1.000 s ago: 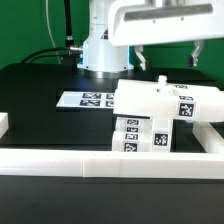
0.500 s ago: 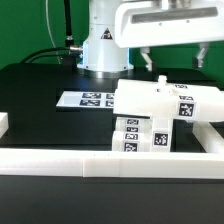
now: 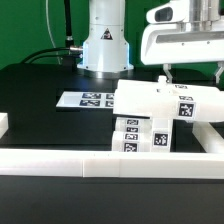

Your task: Assemble chair

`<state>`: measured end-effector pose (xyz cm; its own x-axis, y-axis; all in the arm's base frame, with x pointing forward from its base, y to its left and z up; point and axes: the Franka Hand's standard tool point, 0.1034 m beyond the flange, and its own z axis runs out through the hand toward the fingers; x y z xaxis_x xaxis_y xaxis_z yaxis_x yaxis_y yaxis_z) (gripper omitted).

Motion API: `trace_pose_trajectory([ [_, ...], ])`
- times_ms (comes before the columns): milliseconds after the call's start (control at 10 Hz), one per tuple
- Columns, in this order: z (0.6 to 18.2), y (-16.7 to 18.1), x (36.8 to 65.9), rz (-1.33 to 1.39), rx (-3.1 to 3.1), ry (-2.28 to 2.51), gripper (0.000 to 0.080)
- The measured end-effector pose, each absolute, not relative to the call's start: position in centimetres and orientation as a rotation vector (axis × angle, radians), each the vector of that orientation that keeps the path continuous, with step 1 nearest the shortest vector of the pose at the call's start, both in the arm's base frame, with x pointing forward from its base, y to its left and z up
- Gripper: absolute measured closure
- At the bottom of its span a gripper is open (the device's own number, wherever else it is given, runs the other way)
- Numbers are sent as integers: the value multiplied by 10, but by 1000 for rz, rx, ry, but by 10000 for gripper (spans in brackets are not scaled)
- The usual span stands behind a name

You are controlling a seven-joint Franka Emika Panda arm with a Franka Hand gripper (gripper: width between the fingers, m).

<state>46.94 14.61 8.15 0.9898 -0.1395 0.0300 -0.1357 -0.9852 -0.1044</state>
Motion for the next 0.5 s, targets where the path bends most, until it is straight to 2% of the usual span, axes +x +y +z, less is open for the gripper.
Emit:
trace_pose_trajectory([
  [200, 75, 132, 470, -100, -3025, 209, 151],
  [500, 48, 146, 456, -132, -3050, 191, 151],
])
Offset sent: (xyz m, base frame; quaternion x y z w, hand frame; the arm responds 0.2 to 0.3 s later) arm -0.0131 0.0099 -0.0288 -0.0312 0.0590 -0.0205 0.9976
